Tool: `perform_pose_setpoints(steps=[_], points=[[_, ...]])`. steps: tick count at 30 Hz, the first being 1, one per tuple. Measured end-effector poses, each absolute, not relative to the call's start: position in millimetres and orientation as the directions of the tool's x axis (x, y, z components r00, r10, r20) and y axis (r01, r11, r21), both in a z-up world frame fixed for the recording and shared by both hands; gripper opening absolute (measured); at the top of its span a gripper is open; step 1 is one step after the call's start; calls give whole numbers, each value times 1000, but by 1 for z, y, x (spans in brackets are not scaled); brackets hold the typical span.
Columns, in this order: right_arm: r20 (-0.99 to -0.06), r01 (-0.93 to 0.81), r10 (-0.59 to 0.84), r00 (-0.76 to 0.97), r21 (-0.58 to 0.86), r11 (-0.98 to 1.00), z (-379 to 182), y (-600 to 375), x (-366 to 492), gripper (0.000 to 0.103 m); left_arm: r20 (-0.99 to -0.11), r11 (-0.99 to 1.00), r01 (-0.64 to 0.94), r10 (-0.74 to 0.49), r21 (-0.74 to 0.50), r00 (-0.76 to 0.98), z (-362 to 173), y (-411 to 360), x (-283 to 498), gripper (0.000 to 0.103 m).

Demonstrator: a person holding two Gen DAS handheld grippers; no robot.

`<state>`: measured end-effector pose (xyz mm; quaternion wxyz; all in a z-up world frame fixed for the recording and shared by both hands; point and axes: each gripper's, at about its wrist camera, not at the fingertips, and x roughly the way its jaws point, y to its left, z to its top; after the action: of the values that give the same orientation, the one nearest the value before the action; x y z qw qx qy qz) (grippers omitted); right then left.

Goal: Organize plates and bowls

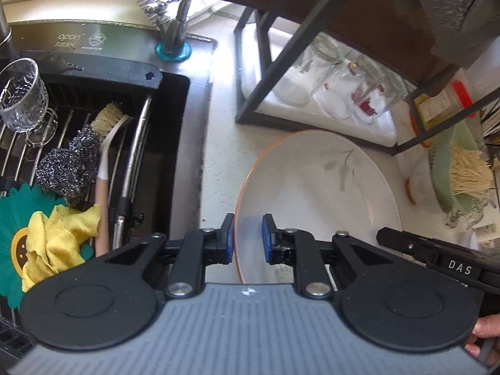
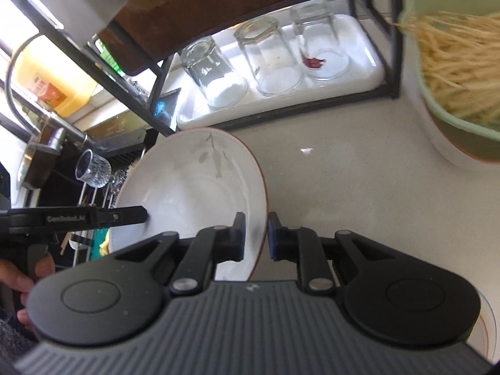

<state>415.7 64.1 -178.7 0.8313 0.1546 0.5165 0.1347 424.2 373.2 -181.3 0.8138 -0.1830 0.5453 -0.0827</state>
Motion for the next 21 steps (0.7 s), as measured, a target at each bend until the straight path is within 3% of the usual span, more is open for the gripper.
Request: perform_pose_setpoints(steps=[21], points=[[-763, 16, 342, 549, 418, 908, -144, -5, 337, 17, -845, 896, 38, -430, -442, 317, -151, 302, 373, 20]])
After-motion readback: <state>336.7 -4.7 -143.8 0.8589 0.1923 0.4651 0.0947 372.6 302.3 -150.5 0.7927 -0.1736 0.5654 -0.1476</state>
